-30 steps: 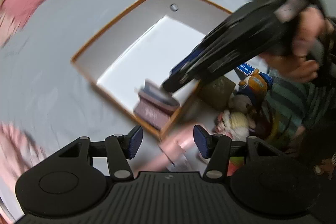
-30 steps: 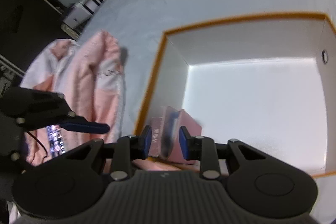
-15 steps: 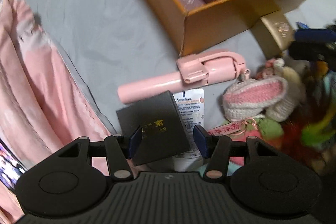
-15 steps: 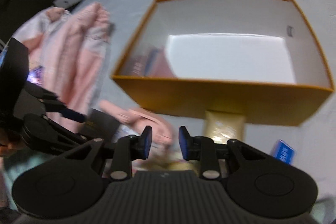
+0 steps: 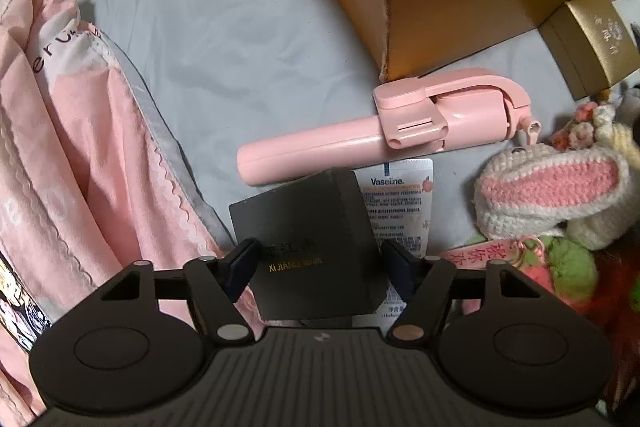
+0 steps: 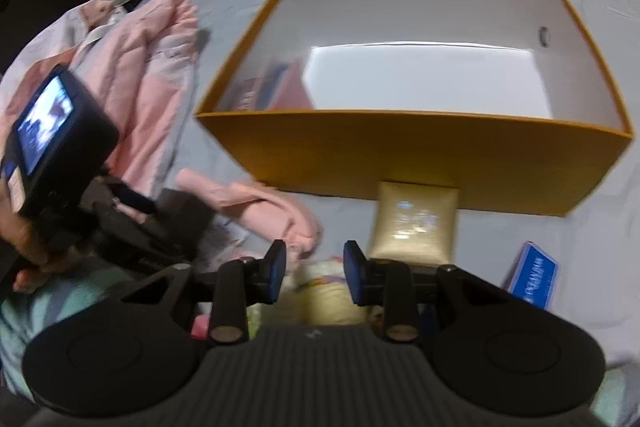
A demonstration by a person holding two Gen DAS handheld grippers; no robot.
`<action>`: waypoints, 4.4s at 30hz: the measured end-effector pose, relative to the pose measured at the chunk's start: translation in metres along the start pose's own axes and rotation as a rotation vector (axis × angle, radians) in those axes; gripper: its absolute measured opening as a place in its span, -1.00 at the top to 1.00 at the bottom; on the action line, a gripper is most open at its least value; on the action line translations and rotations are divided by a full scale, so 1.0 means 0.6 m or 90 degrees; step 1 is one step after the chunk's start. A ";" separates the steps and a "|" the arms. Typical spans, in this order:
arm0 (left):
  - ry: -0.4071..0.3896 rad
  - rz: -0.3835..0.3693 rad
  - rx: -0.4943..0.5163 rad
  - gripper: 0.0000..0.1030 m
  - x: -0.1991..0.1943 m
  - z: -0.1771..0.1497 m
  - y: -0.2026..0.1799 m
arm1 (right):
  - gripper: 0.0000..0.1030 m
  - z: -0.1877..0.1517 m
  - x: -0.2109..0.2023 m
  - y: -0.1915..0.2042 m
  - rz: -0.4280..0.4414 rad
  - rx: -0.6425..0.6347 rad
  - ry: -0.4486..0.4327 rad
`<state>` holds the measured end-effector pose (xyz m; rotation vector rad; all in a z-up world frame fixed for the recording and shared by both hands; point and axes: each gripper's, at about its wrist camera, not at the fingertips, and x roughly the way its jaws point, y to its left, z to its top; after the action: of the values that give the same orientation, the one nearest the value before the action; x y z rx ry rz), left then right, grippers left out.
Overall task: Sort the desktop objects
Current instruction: 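Grasp the black square box with the left gripper, then grasp the white Vaseline tube with the right gripper, then place the Vaseline tube in the orange box with the right gripper while the left places the black box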
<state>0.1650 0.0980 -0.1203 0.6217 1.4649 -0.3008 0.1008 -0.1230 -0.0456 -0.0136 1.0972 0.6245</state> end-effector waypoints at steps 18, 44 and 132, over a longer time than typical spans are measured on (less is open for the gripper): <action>-0.067 -0.096 -0.082 -0.02 -0.064 -0.048 0.148 | 0.32 0.032 0.171 0.114 0.079 0.058 0.165; -0.111 -0.084 -0.097 0.01 -0.074 -0.071 0.189 | 0.06 0.030 0.258 0.142 0.027 0.166 0.211; -0.199 -0.166 -0.203 0.25 -0.130 0.177 -0.012 | 0.78 0.113 0.067 -0.103 0.013 0.090 -0.141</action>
<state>0.2410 0.0190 -0.0471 0.1174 1.2538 -0.3403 0.1985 -0.1345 -0.0649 0.1853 0.9261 0.5511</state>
